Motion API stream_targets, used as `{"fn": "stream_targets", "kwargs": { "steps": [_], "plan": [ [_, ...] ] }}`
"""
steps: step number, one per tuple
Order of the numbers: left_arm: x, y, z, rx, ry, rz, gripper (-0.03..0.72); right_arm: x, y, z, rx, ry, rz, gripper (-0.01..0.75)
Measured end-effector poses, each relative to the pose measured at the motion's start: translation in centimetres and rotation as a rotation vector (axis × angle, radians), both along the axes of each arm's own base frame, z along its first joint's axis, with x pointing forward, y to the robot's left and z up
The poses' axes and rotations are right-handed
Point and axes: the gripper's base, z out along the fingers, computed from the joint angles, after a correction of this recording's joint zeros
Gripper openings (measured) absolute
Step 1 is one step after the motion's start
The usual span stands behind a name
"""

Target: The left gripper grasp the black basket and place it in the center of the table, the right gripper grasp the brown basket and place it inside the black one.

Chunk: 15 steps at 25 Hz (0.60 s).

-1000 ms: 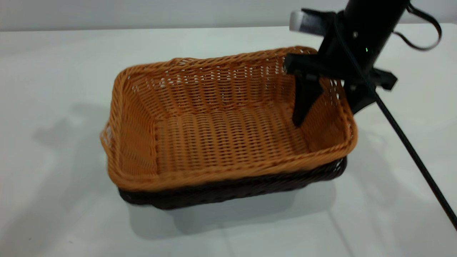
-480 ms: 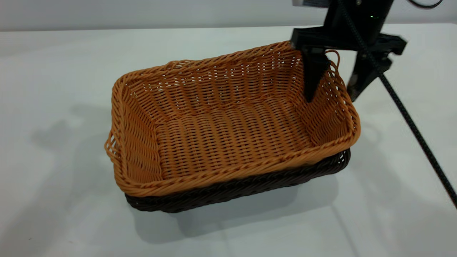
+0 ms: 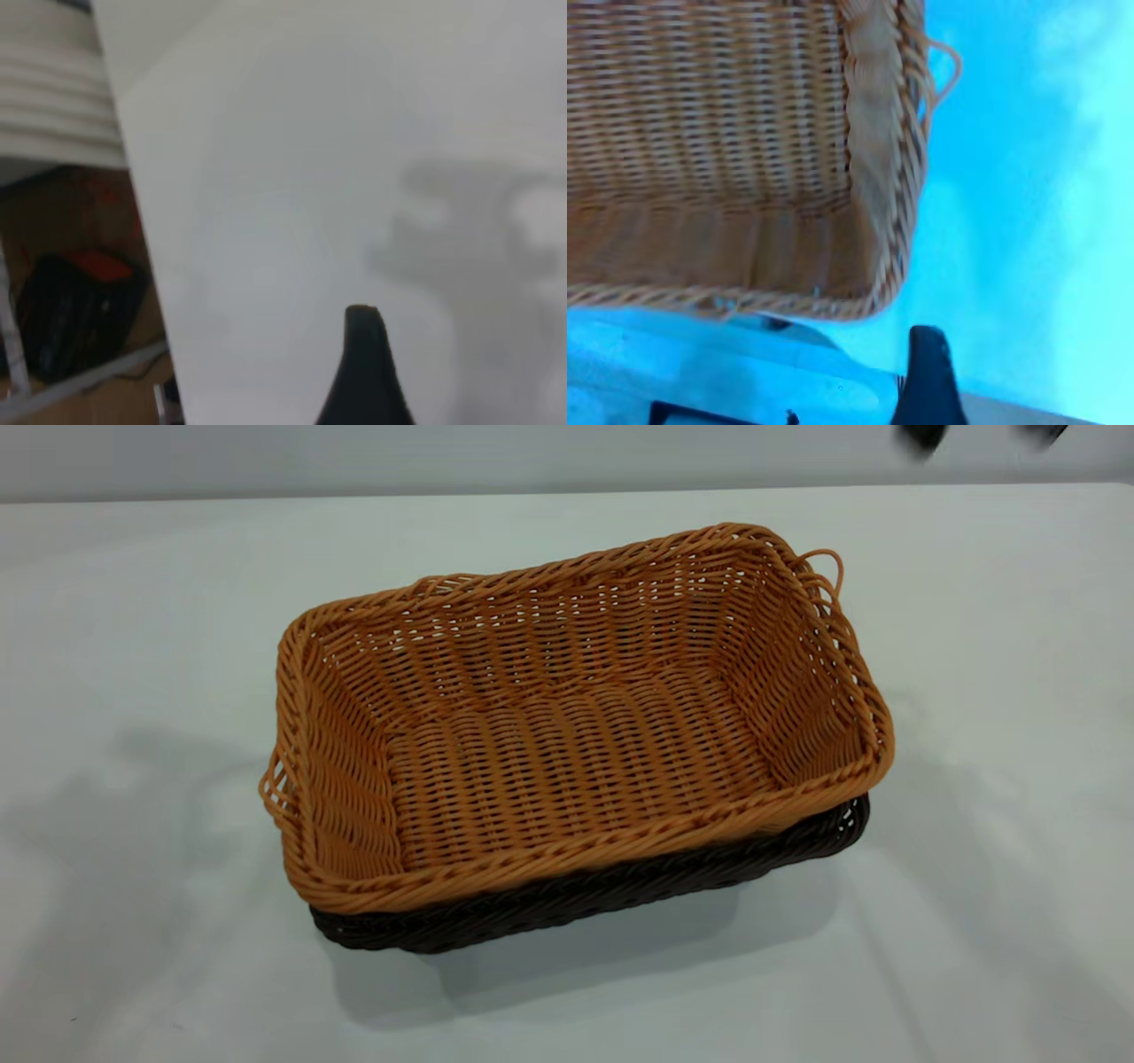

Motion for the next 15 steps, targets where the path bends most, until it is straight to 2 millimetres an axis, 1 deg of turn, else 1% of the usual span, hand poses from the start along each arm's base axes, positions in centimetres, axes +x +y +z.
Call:
{"fn": "stream_targets", "kwargs": {
  "steps": [3, 5, 7, 9, 10, 11, 12, 14, 15],
  "plan": [
    [-2.9, 1.2, 2.8, -0.039, -0.089, 0.009, 0.507, -3.1, -1.1, 5.1, 0.048, -0.133, -0.003, 0.470],
    [-5.2, 2.1, 4.6, -0.079, -0.163, 0.007, 0.507, -5.5, -1.9, 7.6, 0.077, -0.204, -0.012, 0.470],
    [-7.3, 2.7, 5.8, -0.128, -0.214, 0.000, 0.507, -8.4, -3.0, 9.5, 0.104, -0.271, -0.020, 0.468],
    [-9.4, 3.1, 6.3, -0.184, -0.239, -0.018, 0.507, -11.2, -4.0, 10.2, 0.113, -0.311, -0.020, 0.468],
    [-10.4, 3.3, 6.2, -0.216, -0.240, -0.027, 0.507, -12.7, -4.6, 10.2, 0.113, -0.327, -0.020, 0.468],
    [-11.3, 3.4, 5.8, -0.246, -0.232, -0.035, 0.507, -13.8, -5.0, 9.8, 0.104, -0.328, -0.020, 0.468],
    [-12.2, 3.4, 5.3, -0.275, -0.221, -0.044, 0.507, -15.1, -5.6, 9.6, 0.098, -0.341, -0.020, 0.468],
    [-13.4, 3.4, 3.3, -0.309, -0.164, -0.055, 0.507, -17.4, -6.6, 8.0, 0.075, -0.332, -0.019, 0.468],
    [-14.1, 3.5, 2.3, -0.326, -0.137, -0.059, 0.507, -18.2, -6.9, 7.2, 0.064, -0.322, -0.019, 0.468]
  ]
}}
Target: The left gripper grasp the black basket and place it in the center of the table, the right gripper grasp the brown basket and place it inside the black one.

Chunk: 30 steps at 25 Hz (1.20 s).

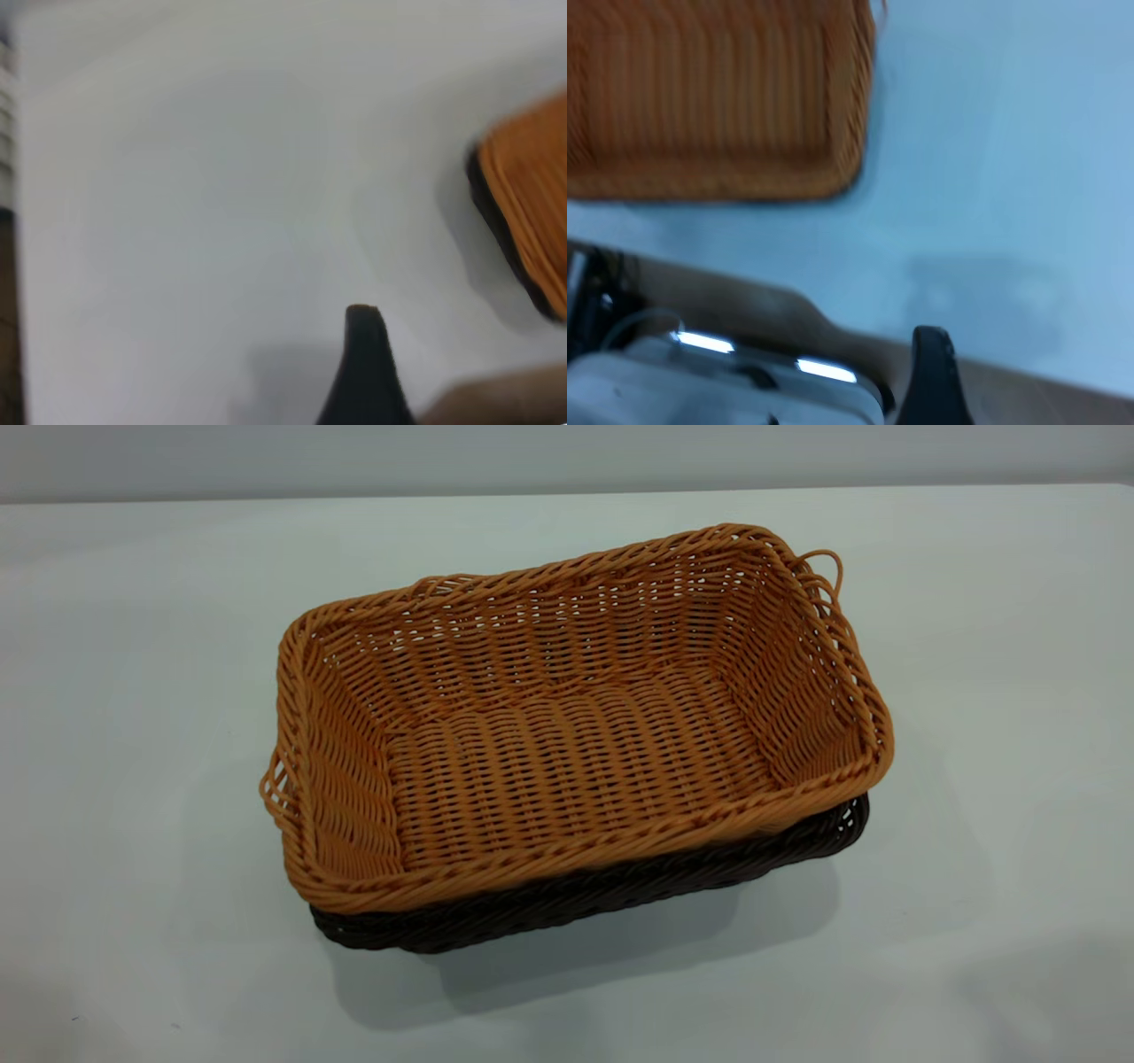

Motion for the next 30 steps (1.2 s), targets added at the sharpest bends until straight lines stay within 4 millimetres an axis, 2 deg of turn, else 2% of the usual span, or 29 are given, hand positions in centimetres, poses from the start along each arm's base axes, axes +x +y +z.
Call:
{"fn": "stream_targets", "kwargs": {
  "steps": [5, 9, 11, 13, 16, 30],
  "plan": [
    [-2.4, 0.4, -6.9, 0.014, 0.182, -0.014, 0.507, -3.9, -1.5, -5.7, -0.035, 0.059, -0.003, 0.468],
    [-4.0, 1.1, -11.4, 0.043, 0.290, 0.003, 0.506, -5.9, -2.3, -9.5, -0.037, 0.059, -0.006, 0.468],
    [-4.7, 1.3, -13.0, 0.046, 0.325, 0.021, 0.507, -6.5, -2.5, -10.5, -0.032, 0.046, -0.007, 0.468],
    [-5.3, 1.5, -14.3, 0.048, 0.340, 0.028, 0.507, -6.7, -2.5, -10.3, -0.018, 0.006, -0.008, 0.468],
    [-5.6, 1.7, -15.2, 0.039, 0.319, 0.025, 0.507, -6.8, -2.6, -10.2, -0.013, -0.007, -0.009, 0.468],
    [-6.6, 2.1, -14.6, -0.001, 0.220, 0.019, 0.507, -7.0, -2.6, -10.2, -0.005, -0.021, -0.010, 0.468]
  ]
}}
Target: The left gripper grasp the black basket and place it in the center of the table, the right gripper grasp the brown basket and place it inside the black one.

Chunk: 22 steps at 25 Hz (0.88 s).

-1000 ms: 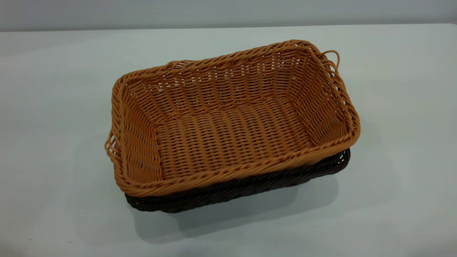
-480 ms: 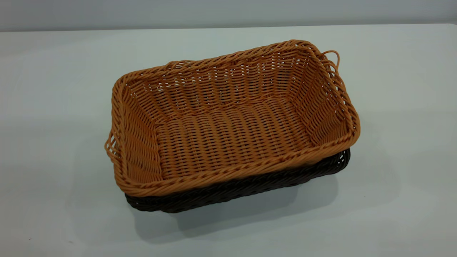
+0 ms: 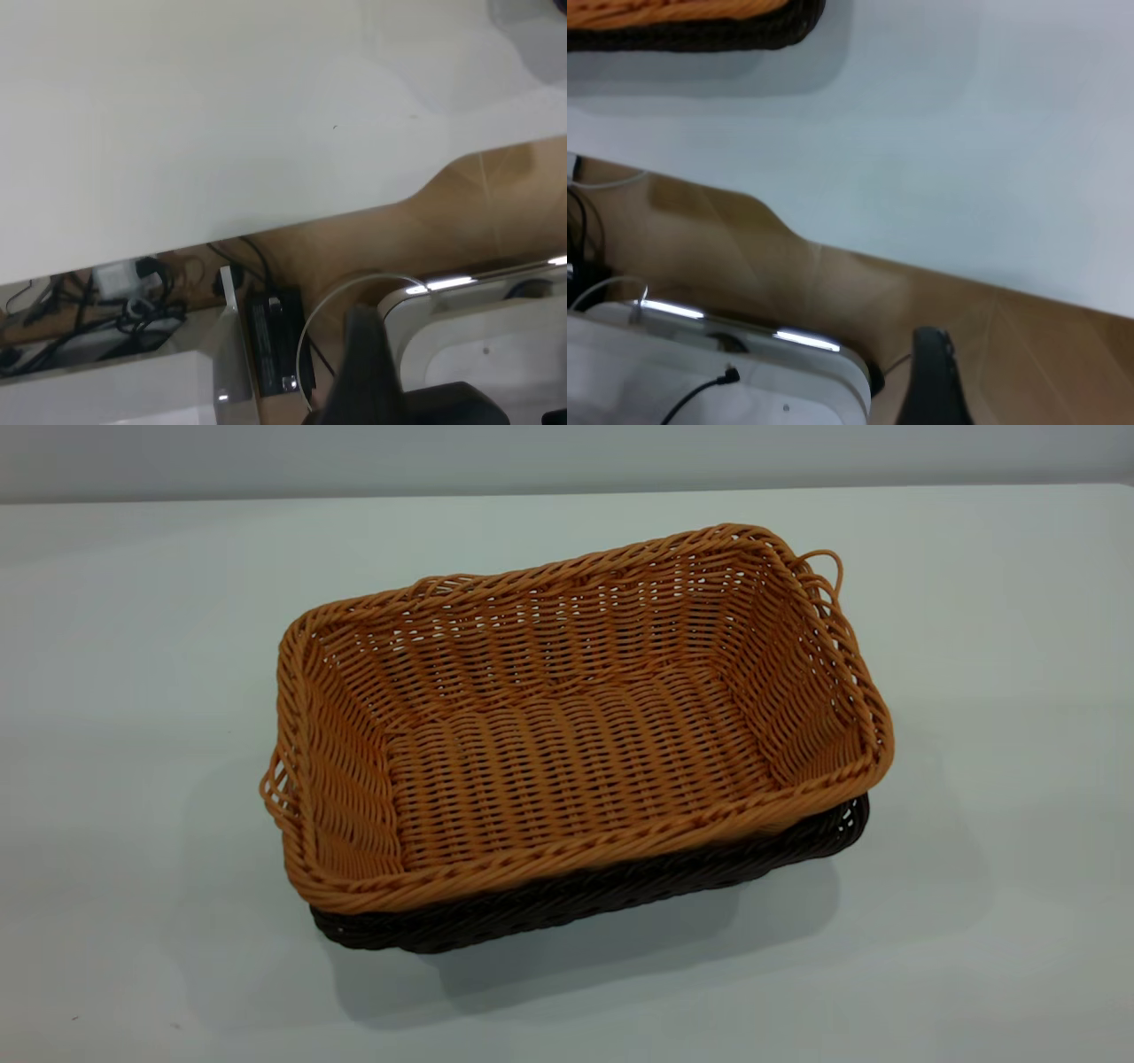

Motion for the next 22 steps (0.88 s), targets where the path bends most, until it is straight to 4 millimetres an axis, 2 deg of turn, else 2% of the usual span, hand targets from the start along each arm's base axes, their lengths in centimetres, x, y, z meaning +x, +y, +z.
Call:
{"fn": "stream_targets", "kwargs": {
  "steps": [7, 15, 22],
  "plan": [
    [-2.5, 1.2, 0.8, -0.069, -0.187, 0.076, 0.507, -2.7, -1.5, 1.0, 0.078, -0.210, -0.189, 0.468],
    [-6.7, 2.4, 1.0, -0.122, -0.464, 0.256, 0.507, -6.7, -2.0, 1.4, 0.140, -0.478, -0.205, 0.468],
    [-7.2, 2.3, 0.9, -0.106, -0.486, 0.340, 0.507, -6.9, -2.0, 1.4, 0.142, -0.489, -0.204, 0.468]
  ]
}}
